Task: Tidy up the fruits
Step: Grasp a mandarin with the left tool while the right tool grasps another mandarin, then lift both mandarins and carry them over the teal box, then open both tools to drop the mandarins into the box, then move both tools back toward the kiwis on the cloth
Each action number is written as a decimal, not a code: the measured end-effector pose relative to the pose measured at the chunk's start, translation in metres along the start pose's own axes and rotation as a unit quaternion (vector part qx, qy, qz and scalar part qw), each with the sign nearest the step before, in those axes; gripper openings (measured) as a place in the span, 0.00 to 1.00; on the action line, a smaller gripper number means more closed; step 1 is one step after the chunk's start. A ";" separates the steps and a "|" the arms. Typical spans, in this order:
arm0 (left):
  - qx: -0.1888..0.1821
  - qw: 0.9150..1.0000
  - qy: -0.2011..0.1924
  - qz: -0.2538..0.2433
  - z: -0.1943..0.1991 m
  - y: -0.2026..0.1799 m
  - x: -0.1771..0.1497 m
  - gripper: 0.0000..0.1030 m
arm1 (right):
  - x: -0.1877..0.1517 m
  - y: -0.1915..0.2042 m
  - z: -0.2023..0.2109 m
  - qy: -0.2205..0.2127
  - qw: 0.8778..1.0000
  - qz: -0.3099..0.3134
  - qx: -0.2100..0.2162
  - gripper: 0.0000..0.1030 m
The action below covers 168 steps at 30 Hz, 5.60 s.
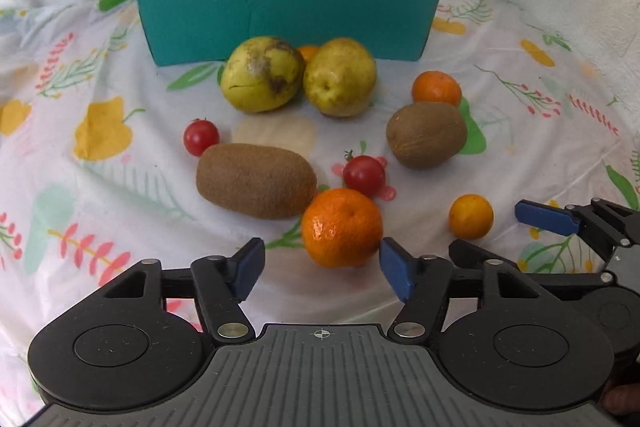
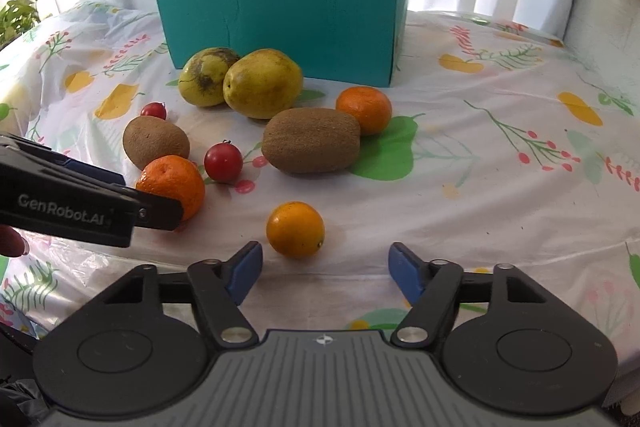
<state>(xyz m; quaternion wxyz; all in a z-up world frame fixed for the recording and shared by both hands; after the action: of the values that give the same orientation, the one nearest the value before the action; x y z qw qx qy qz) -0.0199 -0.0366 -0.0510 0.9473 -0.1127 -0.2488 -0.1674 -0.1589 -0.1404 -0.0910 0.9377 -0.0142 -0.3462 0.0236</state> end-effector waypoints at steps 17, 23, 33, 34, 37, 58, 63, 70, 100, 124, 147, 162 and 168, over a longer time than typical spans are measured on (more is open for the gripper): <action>-0.025 1.000 -0.006 -0.005 -0.010 -0.004 0.006 0.49 | 0.010 0.003 -0.009 -0.014 1.000 0.019 0.007 0.29; -0.028 0.999 -0.015 -0.015 0.003 -0.003 0.008 0.49 | 0.011 -0.002 -0.006 -0.022 1.000 0.003 0.007 0.29; 0.003 0.998 -0.059 0.005 0.047 0.009 0.046 0.49 | 0.041 -0.015 0.031 -0.080 0.997 -0.021 -0.014 0.29; 0.010 0.997 -0.072 0.006 0.055 0.011 0.053 0.49 | 0.047 -0.016 0.036 -0.090 0.996 -0.021 -0.017 0.29; 0.033 0.993 -0.112 0.020 0.079 0.020 0.083 0.49 | 0.069 -0.018 0.047 -0.119 0.992 -0.025 -0.021 0.29; 0.115 0.968 -0.209 0.072 0.086 0.042 0.210 0.49 | 0.194 -0.030 0.052 -0.247 0.966 -0.059 -0.044 0.29; 0.109 0.971 -0.199 0.069 0.070 0.047 0.206 0.49 | 0.195 -0.028 0.040 -0.239 0.967 -0.063 -0.053 0.29; 0.114 0.976 -0.177 0.058 0.039 0.051 0.206 0.49 | 0.197 -0.025 0.017 -0.223 0.970 -0.075 -0.060 0.29; 0.116 0.984 -0.131 0.037 -0.049 0.068 0.201 0.50 | 0.185 -0.024 -0.081 -0.150 0.981 -0.055 -0.106 0.29; 0.107 0.984 -0.140 0.027 -0.041 0.067 0.199 0.61 | 0.187 -0.024 -0.073 -0.153 0.982 -0.058 -0.098 0.62; 0.083 0.981 -0.174 -0.012 0.030 0.050 0.073 0.92 | 0.080 -0.042 0.002 -0.128 0.980 -0.149 -0.038 1.00; 0.077 0.990 -0.121 -0.015 0.018 0.037 0.021 0.92 | 0.054 -0.007 -0.008 -0.078 0.994 -0.052 -0.055 1.00; 0.071 0.992 -0.106 -0.025 0.009 0.032 0.013 0.91 | 0.050 -0.010 -0.017 -0.063 0.995 -0.058 -0.048 1.00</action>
<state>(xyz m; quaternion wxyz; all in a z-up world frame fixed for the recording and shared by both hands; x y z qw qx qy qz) -0.0016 -0.0079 -0.0412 0.9168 -0.0556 -0.3617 -0.1601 -0.1098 -0.1475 -0.0713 0.9121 -0.0378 -0.4056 -0.0469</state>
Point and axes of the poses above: each gripper's, at about its wrist camera, not at the fingertips, and z roughly against the way its jaws point, y to its left, x to its top, the point moved 2 cm from there along -z, roughly the way its jaws point, and after that the axes turned 5 degrees about z, right-handed, at the moved point
